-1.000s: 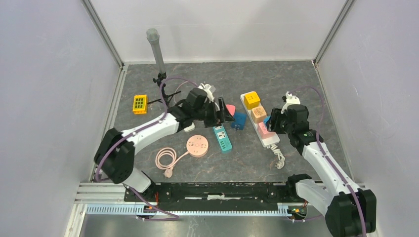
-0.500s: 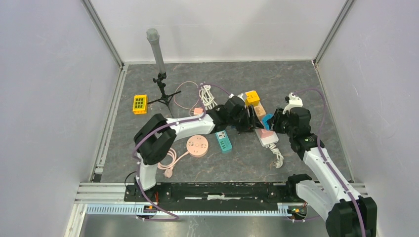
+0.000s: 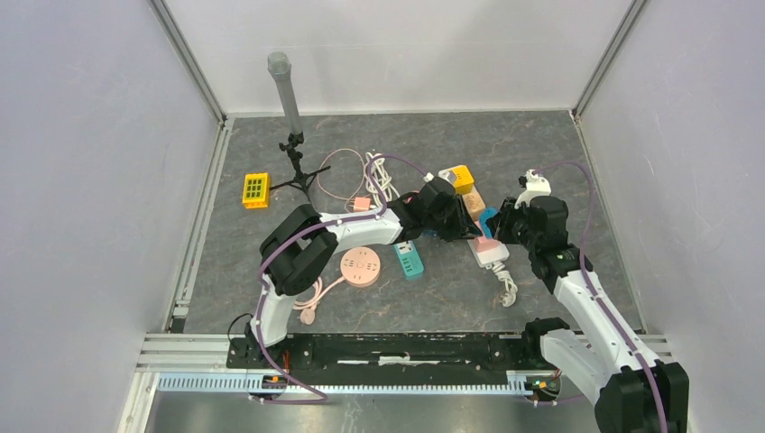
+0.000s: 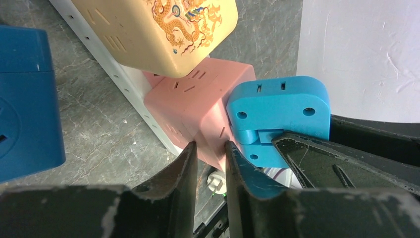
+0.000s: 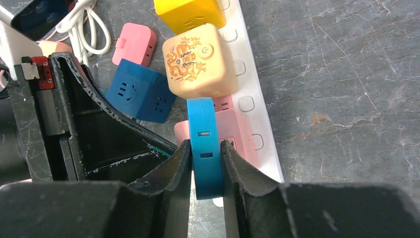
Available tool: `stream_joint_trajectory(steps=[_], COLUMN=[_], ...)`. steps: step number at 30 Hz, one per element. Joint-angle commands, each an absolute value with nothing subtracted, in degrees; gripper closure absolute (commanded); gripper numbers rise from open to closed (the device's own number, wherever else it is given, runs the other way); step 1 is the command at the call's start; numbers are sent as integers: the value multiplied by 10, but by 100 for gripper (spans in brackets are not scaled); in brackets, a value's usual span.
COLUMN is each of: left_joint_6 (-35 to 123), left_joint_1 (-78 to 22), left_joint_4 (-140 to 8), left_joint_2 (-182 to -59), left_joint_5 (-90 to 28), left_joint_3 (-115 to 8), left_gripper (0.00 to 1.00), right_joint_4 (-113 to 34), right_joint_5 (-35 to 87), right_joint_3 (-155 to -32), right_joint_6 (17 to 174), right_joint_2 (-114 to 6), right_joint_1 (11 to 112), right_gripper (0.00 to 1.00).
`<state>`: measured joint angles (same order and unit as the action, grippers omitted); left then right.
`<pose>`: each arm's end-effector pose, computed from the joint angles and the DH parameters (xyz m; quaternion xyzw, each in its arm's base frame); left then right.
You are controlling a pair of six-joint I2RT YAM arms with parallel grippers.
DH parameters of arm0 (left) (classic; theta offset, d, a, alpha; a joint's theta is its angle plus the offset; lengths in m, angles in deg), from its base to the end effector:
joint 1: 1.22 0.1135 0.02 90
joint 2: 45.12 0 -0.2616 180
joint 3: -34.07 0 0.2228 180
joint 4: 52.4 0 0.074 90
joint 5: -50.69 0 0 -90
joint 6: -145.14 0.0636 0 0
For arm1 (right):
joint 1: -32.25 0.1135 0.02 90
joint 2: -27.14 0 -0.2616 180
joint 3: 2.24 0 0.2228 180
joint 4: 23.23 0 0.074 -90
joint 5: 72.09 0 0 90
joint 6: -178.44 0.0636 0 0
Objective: Pull the plug off the socket
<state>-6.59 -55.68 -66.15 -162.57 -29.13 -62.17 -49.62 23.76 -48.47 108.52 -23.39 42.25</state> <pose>0.2584 -0.3810 0.1868 -0.0151 0.8842 -0.4323 0.1764 0.1899 0.0401 0.2287 0.0511 0.8668 0.1710 0.4657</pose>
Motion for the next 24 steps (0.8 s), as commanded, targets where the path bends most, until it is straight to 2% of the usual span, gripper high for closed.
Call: stream_joint_trajectory(steps=[1, 6, 15, 20, 24], left_joint_6=[-61, -48, -42, -39, -37], left_joint_1=[-555, -556, -556, -556, -556], left_joint_4=[-691, -670, -672, -676, -674], left_joint_2=[-1660, -1657, -1668, -1671, -1671], left_joint_5=[-336, -333, -325, -322, -319], left_joint_3=[-611, -600, -613, -617, -617], left_gripper=[71, 75, 78, 79, 79], right_joint_4=[-465, -418, -427, -451, -480], right_joint_5=[247, 255, 252, 212, 124], right_joint_3=[-504, -494, -503, -518, -537], right_joint_6=[1081, 1054, 1044, 1041, 1037], right_joint_2=[-214, -179, -188, -188, -186], right_joint_1=[422, 422, 422, 422, 422], right_gripper=[100, 100, 100, 100, 100])
